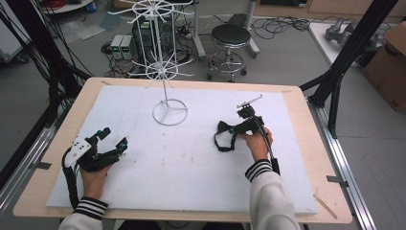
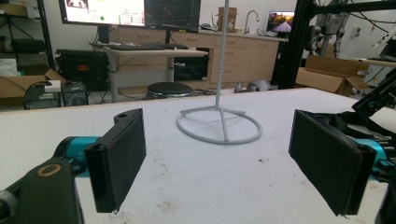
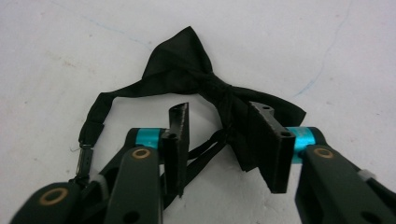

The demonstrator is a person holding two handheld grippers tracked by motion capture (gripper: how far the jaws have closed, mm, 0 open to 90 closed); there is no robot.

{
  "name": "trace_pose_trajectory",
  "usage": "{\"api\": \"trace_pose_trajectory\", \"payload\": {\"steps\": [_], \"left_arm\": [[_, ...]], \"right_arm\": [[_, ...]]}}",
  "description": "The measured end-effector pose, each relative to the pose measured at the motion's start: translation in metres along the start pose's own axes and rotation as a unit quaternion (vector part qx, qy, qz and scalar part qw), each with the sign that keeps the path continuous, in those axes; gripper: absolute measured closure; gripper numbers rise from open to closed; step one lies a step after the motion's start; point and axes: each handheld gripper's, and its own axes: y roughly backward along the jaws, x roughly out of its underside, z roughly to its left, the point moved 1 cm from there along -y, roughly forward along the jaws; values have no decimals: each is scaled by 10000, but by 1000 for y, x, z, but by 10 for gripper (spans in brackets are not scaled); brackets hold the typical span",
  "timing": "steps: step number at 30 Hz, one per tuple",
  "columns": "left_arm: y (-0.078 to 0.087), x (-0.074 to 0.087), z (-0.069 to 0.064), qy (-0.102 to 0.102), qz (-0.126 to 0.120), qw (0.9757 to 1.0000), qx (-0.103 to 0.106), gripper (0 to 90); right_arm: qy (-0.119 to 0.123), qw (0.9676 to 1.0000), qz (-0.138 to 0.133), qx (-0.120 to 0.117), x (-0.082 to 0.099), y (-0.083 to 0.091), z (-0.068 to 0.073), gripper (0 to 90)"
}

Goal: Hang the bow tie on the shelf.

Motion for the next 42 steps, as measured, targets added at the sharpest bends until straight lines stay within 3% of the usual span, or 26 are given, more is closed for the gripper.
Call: {"api": "trace_pose_trajectory", "payload": {"steps": [13,21,24,29,39,42], "left_arm": [[0,0,0,16,7,10000,4,191],[0,0,0,20,10,10000,-3,190],[0,0,0,18,11,10000,-4,190],[0,0,0,28,7,10000,-5,189],[0,0,0,25,4,10000,-6,189],[0,0,0,21,3,10000,-2,189]], "right_arm": [[67,9998,135,122,-1,-8,3,657],[39,9994,281,216,0,-11,3,827],[70,9993,289,233,0,-10,3,831],[146,9993,143,305,-1,-9,5,832],[235,9995,-195,113,-1,-2,10,839],[308,9985,-449,25,1,2,12,841]]}}
